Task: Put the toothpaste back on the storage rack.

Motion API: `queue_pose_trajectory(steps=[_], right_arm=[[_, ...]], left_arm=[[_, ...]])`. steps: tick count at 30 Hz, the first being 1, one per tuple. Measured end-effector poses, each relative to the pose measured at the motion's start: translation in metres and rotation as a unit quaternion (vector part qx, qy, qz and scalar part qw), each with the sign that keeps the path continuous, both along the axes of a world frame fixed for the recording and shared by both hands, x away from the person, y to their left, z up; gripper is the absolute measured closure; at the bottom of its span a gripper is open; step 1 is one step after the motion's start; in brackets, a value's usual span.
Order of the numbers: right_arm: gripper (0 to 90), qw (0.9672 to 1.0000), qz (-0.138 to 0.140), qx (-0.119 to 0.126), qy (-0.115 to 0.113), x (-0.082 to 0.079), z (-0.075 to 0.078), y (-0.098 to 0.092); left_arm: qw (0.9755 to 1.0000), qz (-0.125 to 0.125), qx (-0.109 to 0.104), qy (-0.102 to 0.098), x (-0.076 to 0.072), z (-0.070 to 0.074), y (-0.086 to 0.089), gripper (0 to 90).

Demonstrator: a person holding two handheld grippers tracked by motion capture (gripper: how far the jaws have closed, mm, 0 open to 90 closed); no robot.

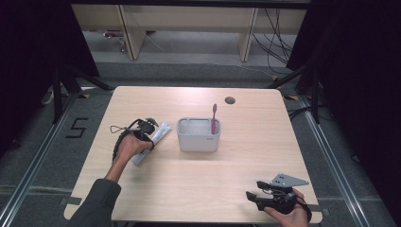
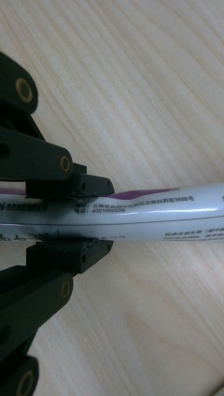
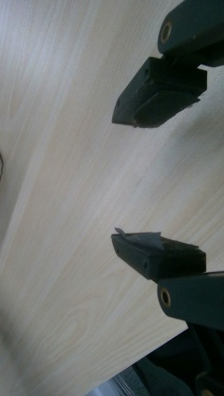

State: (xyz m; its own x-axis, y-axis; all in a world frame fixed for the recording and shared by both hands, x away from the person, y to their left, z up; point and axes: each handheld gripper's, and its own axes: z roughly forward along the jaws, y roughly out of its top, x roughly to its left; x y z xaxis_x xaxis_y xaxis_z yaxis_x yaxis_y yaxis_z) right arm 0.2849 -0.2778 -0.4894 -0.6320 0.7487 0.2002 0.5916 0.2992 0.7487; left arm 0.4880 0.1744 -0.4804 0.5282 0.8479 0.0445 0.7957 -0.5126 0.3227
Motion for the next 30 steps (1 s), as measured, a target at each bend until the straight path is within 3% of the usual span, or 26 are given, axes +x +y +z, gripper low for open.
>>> queue_pose_trajectory(steps=[1, 4, 6, 7, 8, 9, 11, 13, 14, 16, 17, 19, 20, 22, 23, 24, 25, 30], right_arm=[[36.6, 1.0, 0.0, 0.0, 0.0, 0.0, 0.0, 0.0], [36.6, 1.0, 0.002, -0.004, -0.006, 0.001, -0.001, -0.001], [36.6, 1.0, -0.005, 0.002, 0.008, 0.0, 0.0, 0.0], [36.7, 1.0, -0.001, 0.0, 0.003, 0.0, -0.001, 0.0], [36.7, 0.9999, -0.006, 0.002, 0.009, -0.001, 0.0, 0.0], [36.7, 1.0, 0.002, -0.002, -0.005, 0.001, -0.001, -0.001], [36.8, 1.0, 0.002, -0.002, -0.005, 0.001, -0.001, -0.001], [36.7, 1.0, 0.002, 0.0, -0.004, 0.002, -0.001, -0.001], [36.7, 0.9999, -0.006, 0.002, 0.009, -0.001, 0.0, 0.0], [36.7, 1.0, -0.002, 0.004, 0.004, 0.0, -0.001, 0.0], [36.7, 1.0, -0.003, 0.002, 0.004, 0.0, 0.0, 0.0], [36.7, 1.0, -0.005, 0.002, 0.005, 0.0, 0.0, 0.0], [36.7, 1.0, -0.004, 0.002, 0.005, 0.0, 0.0, 0.0], [36.7, 1.0, -0.004, 0.001, 0.003, 0.0, -0.001, -0.001], [36.7, 1.0, -0.004, 0.001, 0.004, 0.001, -0.001, -0.001], [36.7, 1.0, -0.004, 0.001, 0.004, 0.001, -0.001, -0.001], [36.7, 1.0, -0.004, 0.002, 0.004, 0.001, -0.001, 0.0], [36.7, 1.0, -0.004, 0.001, 0.004, 0.0, -0.001, -0.001]], left_arm=[[1.0, -0.004, -0.001, -0.005, 0.0, 0.001, 0.002, 72.5], [0.9993, 0.007, -0.03, -0.021, -0.001, 0.006, 0.007, 72.9], [0.9983, 0.01, -0.048, -0.032, -0.002, 0.01, 0.01, 72.9], [0.9981, 0.008, -0.051, -0.033, -0.002, 0.013, 0.012, 73.0], [0.9972, 0.011, -0.06, -0.042, -0.003, 0.015, 0.013, 73.0], [0.9964, 0.012, -0.069, -0.049, -0.003, 0.018, 0.014, 73.0], [0.9945, 0.013, -0.089, -0.054, -0.005, 0.023, 0.017, 73.0], [0.9916, 0.017, -0.104, -0.075, -0.006, 0.026, 0.019, 73.0], [0.9907, 0.017, -0.11, -0.077, -0.006, 0.028, 0.02, 73.0], [0.9889, 0.018, -0.12, -0.085, -0.007, 0.033, 0.022, 73.0], [0.9867, 0.018, -0.134, -0.09, -0.007, 0.033, 0.023, 73.0], [0.9844, 0.021, -0.14, -0.105, -0.009, 0.038, 0.023, 73.0], [0.9843, 0.019, -0.14, -0.106, -0.01, 0.04, 0.024, 73.0], [0.9799, 0.023, -0.158, -0.12, -0.011, 0.042, 0.024, 73.0], [0.9803, 0.02, -0.157, -0.119, -0.012, 0.045, 0.024, 73.0], [0.9764, 0.031, -0.166, -0.135, -0.013, 0.046, 0.022, 73.0], [0.9763, 0.026, -0.166, -0.136, -0.013, 0.048, 0.023, 73.0], [0.9708, 0.019, -0.185, -0.152, -0.016, 0.059, 0.022, 73.0]])
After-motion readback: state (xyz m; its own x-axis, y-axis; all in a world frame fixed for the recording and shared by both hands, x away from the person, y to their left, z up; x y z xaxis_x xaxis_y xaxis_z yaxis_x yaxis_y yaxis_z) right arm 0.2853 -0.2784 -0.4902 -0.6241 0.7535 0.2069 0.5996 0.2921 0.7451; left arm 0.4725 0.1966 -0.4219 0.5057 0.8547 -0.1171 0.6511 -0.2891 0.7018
